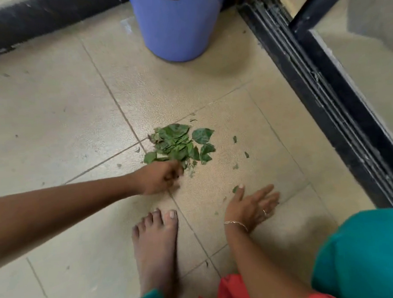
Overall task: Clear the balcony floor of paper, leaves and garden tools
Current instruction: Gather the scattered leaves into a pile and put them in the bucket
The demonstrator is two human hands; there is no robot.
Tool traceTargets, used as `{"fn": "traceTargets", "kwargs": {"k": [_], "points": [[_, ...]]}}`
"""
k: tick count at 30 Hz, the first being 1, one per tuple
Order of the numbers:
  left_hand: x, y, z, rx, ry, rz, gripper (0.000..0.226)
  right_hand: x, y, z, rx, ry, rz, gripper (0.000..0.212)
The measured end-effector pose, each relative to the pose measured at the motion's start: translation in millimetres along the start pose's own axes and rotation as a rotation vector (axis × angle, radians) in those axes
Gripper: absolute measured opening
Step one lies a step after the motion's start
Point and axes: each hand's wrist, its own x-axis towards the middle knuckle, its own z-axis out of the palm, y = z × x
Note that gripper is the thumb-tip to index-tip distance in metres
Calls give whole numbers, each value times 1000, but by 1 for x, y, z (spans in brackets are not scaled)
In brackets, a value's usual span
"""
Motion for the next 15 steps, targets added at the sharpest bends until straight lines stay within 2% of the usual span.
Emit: {"fn": "traceTargets", "kwargs": {"k": [2, 4, 6, 8, 10, 12, 15], "points": [[3, 0, -9, -7, 139, 33, 33, -15, -16, 10, -113, -87, -233, 79], [3, 2, -19, -55, 216, 62, 31, -36, -40, 20, -108, -184, -524, 75], [1, 4, -26, -108, 324, 70, 22, -40, -62, 24, -42, -187, -727, 73], [-5, 5, -28, -99, 509, 12, 15, -16, -74, 23, 7, -93, -714, 71], [-12, -1, -26, -46, 668, -103, 24, 23, -75, 19, 56, -8, -524, 72], [-17, -7, -24, 6, 692, -208, 48, 54, -78, 13, 21, -10, -417, 75], [-16, -14, -27, 104, 592, -309, 91, 51, -100, 19, -94, -70, -578, 75]]}}
